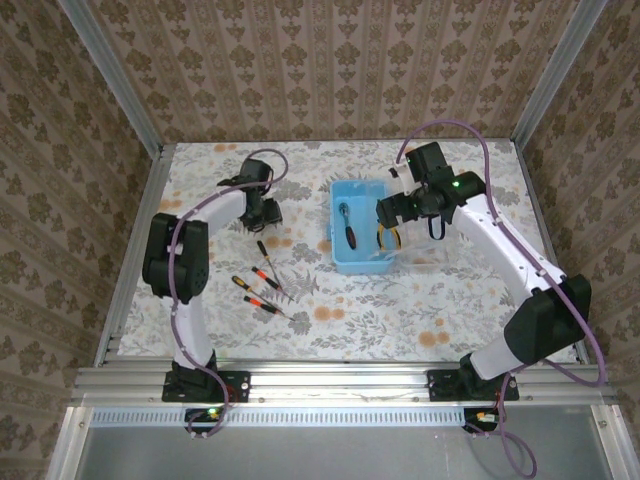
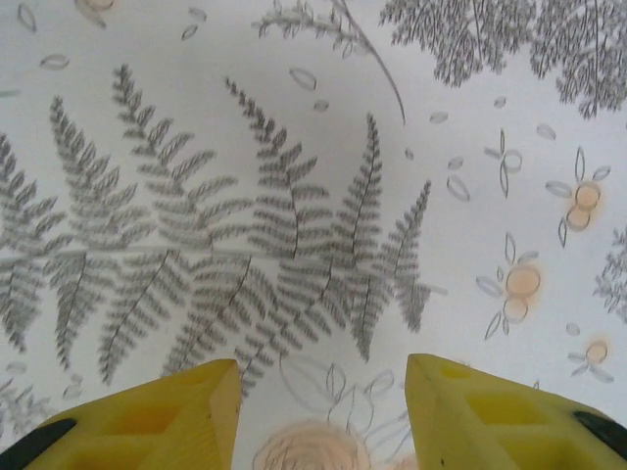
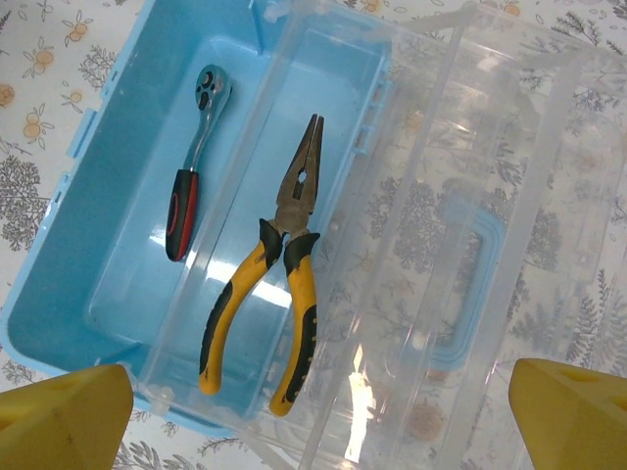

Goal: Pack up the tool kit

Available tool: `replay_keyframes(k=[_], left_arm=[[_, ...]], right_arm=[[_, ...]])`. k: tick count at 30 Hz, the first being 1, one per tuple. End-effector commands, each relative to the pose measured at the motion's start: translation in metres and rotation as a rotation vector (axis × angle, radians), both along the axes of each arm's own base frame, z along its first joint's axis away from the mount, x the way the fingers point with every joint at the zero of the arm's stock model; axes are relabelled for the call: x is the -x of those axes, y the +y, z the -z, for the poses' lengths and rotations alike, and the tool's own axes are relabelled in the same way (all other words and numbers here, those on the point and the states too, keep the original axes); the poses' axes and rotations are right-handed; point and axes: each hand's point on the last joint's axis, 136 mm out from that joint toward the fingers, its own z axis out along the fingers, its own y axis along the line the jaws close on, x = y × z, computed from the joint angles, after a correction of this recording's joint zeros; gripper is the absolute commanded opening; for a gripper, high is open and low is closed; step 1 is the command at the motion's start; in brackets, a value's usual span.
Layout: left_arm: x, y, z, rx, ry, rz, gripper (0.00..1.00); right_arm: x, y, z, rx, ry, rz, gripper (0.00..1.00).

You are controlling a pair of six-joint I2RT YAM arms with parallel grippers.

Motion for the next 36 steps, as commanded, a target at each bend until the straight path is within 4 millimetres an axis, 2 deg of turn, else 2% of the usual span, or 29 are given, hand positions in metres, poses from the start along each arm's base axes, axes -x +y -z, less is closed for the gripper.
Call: replay_keyframes(k=[1,7,15,25,29,34,36], left_arm=[[0.015,0.007,-0.016,-0.061,-0.020,0.022,0.50],[0.047,0.014,-0.009,-0.091,0.021,0.013,0.53],[0.068,0.013,0.017,-0.070,0.086,-0.012,0.53],[0.061,0.004,0.047,-0.051,0.134,-0.004,0.41],[0.055,0.000,0.052,-0.044,0.136,-0.002,0.35],[0.044,-0.006,0.053,-0.035,0.126,0.007,0.20],[0.039,-0.009,0.053,-0.028,0.120,0.010,0.18]], right_arm=[[0.002,-0.002,-0.007,-0.010,-0.026,0.004,1.00],[-0.002,0.003,-0.001,-0.034,-0.021,-0.001,1.00],[-0.007,0.007,0.007,-0.039,-0.004,-0.011,1.00],[-0.011,0.008,0.011,-0.033,0.004,-0.013,1.00],[-0.012,0.007,0.013,-0.026,0.009,-0.012,1.00],[-0.013,0.008,0.013,-0.024,0.012,-0.012,1.00],[-0.014,0.008,0.012,-0.024,0.012,-0.011,1.00]])
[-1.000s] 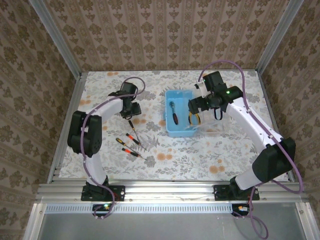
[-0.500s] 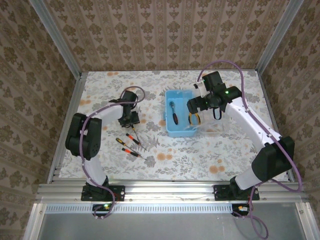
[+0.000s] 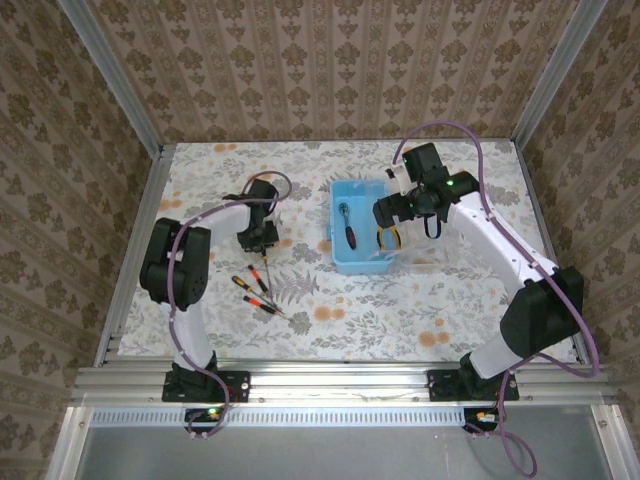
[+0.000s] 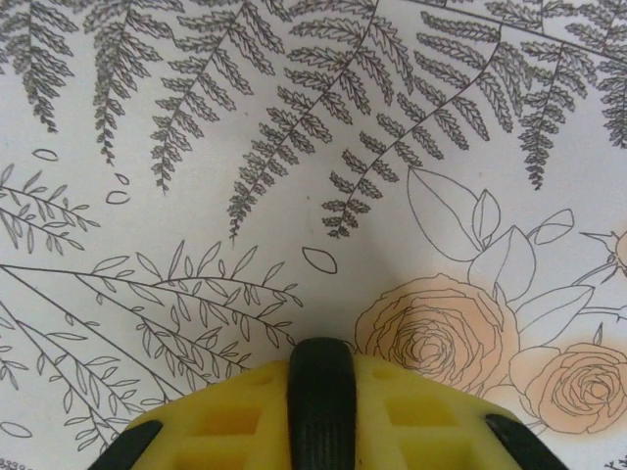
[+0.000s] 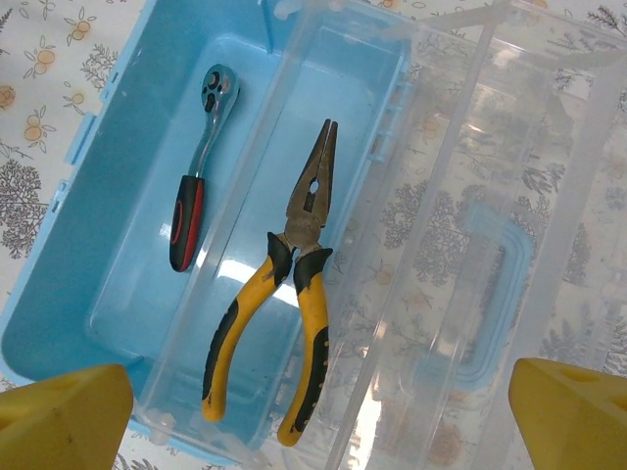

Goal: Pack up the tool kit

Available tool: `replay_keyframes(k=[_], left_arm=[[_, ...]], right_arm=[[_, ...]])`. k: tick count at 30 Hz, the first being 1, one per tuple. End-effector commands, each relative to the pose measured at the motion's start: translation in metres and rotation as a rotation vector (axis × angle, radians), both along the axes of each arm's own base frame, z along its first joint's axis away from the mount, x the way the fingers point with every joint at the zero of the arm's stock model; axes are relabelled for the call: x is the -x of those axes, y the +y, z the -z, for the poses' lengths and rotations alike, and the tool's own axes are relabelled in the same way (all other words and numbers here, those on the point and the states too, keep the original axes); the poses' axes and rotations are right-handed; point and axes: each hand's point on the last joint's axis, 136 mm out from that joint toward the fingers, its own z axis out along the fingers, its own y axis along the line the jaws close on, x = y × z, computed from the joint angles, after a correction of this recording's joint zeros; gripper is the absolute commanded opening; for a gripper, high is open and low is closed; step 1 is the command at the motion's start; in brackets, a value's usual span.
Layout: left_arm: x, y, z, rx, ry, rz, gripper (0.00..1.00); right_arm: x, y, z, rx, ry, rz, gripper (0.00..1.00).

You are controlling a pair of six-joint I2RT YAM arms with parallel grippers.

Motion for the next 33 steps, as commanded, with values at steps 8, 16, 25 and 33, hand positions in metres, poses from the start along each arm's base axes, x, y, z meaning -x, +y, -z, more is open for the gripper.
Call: replay_keyframes(k=[8,16,25,33], left_arm=[[-0.046,-0.041,0.008,0.123,-0.066,0.044,0.06],[-0.088,-0.069,-0.050,0.204,-0.187,0.099,0.00],[-0.108,-0.118,-0.139,0.471,-0.351,0.169,0.00],[-0.089,-0.161,-0.204,0.782,-0.426,0.248,0.00]], right_arm=[[-0.004,-0.001,-0.003,0.010,0.008,-0.003,1.00],[-0.005,0.010,-0.015,-0.044,0.036,-0.028,1.00],[0.002,0.053,-0.042,-0.273,0.038,-0.121,1.00],[-0.001,0.098,-0.052,-0.434,0.006,-0.185,0.96]])
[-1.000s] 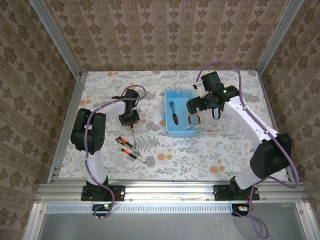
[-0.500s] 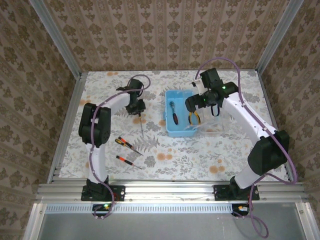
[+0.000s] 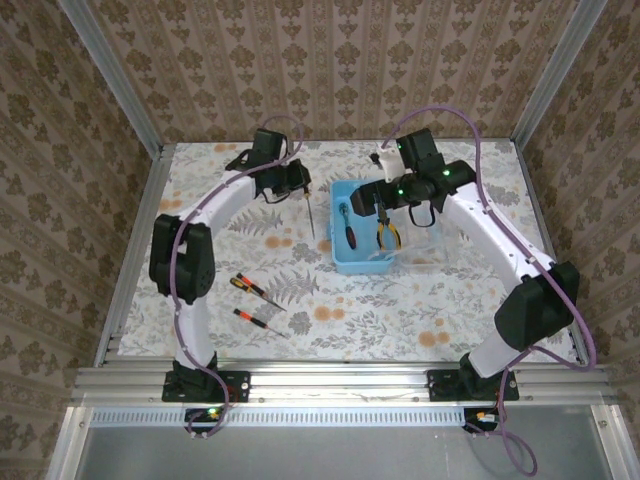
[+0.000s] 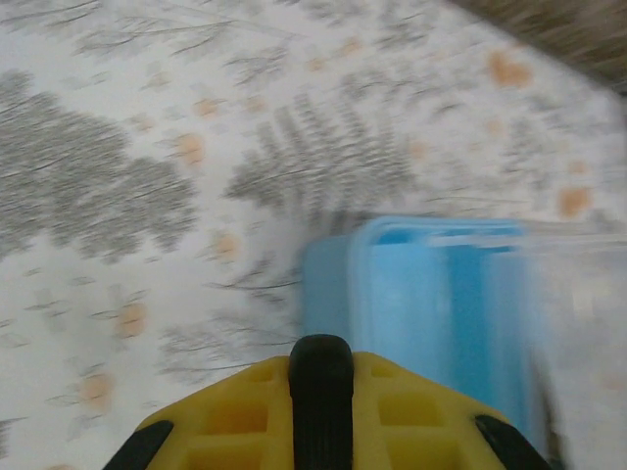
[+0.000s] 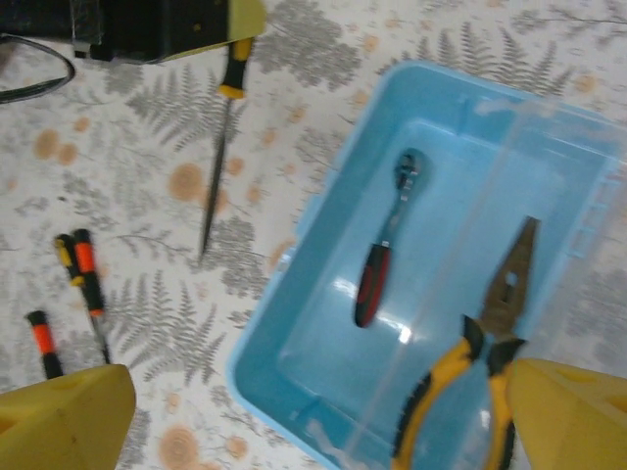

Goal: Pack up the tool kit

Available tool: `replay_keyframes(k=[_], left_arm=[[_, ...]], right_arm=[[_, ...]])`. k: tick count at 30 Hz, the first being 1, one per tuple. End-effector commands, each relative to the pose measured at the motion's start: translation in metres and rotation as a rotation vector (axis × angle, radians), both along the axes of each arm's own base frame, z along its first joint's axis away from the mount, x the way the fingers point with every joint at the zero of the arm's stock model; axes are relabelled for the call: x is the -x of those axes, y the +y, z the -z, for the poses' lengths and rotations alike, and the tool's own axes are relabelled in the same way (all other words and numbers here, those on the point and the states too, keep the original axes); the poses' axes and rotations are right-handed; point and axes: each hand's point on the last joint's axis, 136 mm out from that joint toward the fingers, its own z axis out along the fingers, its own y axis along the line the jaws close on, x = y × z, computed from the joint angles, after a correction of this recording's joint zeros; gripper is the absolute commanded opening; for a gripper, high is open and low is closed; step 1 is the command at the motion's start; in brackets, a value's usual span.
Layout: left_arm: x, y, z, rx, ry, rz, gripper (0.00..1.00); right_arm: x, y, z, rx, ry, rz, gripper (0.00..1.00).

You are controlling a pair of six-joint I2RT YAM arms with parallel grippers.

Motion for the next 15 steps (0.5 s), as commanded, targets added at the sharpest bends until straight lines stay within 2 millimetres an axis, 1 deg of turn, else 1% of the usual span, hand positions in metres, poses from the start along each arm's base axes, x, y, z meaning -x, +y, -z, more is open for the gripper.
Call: replay_keyframes(k=[1,5,7,8,10,15], left_arm=[[0.018,-0.033,-0.060,0.247,-0.067,0.096,0.00],[0.033,-0.046,-0.088,0.339,-0.098,0.139,0.00],[0.037,-0.047,-0.102,0.370,-0.120,0.151,0.00],[0.048,-0.061,-0.107,0.387,-0.120,0.185,0.00],[0.054,-0.068,-0.118,0.425,-0.132,0.206,0.00],[0.064,-0.078,-0.135,0.473,-0.145,0.234,0.00]], right_arm=[[0.000,0.028,-0.010,-0.117,-0.008,-0.040,0.94],[-0.004,0.044,-0.013,-0.142,-0.020,-0.058,0.83],[-0.005,0.051,-0.011,-0.149,-0.018,-0.066,0.80],[-0.005,0.054,-0.010,-0.152,-0.015,-0.069,0.77],[-0.007,0.059,-0.006,-0.155,-0.010,-0.074,0.72],[-0.010,0.062,-0.001,-0.157,-0.003,-0.071,0.61]])
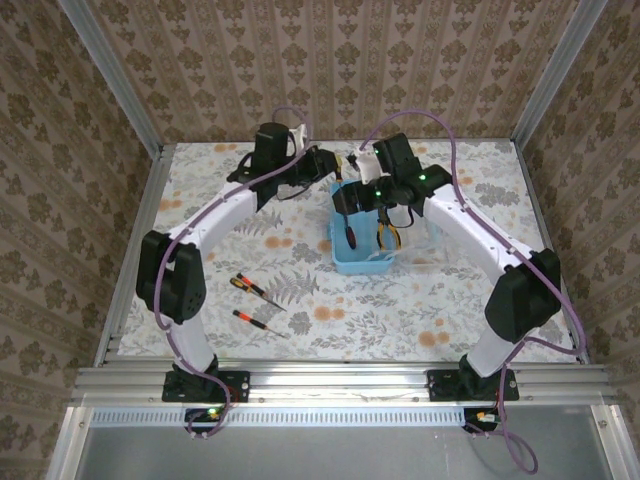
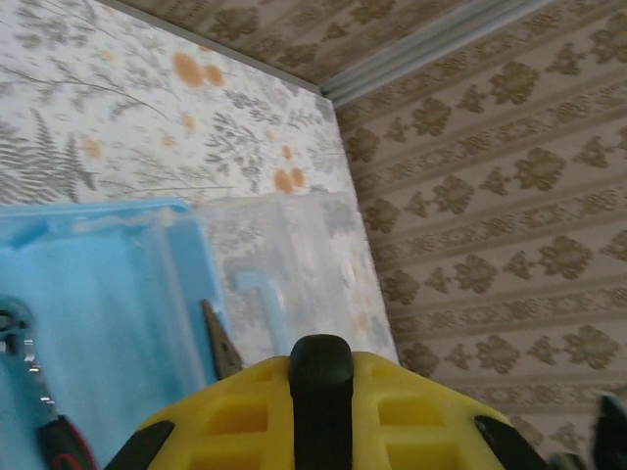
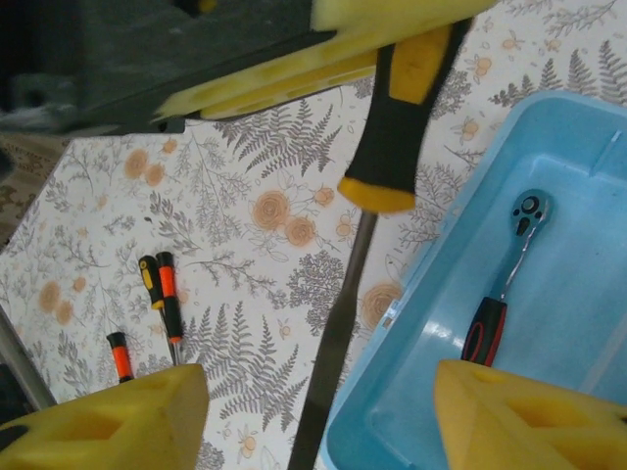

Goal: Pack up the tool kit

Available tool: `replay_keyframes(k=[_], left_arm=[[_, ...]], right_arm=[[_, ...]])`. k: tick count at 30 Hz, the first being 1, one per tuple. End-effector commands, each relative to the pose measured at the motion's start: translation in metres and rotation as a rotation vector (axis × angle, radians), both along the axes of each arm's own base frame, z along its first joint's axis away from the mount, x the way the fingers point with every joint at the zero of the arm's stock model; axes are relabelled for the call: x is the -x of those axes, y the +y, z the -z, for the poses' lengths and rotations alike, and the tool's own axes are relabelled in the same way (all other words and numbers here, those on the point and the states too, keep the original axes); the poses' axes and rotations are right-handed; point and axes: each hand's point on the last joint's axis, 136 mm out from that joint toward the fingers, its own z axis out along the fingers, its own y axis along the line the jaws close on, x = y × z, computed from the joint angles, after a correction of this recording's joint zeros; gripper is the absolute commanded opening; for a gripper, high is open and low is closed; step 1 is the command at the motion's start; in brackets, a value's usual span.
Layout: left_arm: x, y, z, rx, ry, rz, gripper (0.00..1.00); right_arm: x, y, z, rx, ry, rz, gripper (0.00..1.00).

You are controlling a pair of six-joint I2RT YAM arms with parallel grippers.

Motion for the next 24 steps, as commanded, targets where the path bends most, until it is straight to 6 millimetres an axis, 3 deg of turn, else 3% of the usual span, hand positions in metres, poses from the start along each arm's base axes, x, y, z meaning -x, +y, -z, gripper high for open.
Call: replay_keyframes(k=[1,12,15,17,21,24], left_arm=[[0.013,-0.006,-0.037,0.090,-0.046,0.035,0.00],[0.026,-0.011,-0.049,0.109,-0.060,0.077,0.00],[0.028,-0.012,-0.049,0.109,-0.064,0.086,0.00],[0.028,-0.010,-0.047,0.097,-0.064,0.084,0.11],[0.026,-0.002,-0.033,0.028,-0.069,0.077,0.53],[0.015,0.021,-0.017,-0.079,-0.082,0.012,0.78]], right_arm=[[-0.005,0.007,-0.009,-0.036,-0.022,-0.005,0.58],[-0.001,-0.001,-0.019,-0.014,-0.058,0.015,0.03],[0.000,-0.002,-0.022,-0.016,-0.067,0.016,0.00],[0.001,-0.003,-0.023,-0.015,-0.071,0.017,0.00],[0.004,-0.008,-0.027,-0.006,-0.078,0.023,0.00],[0.005,-0.021,-0.027,0.017,-0.075,0.049,0.00]])
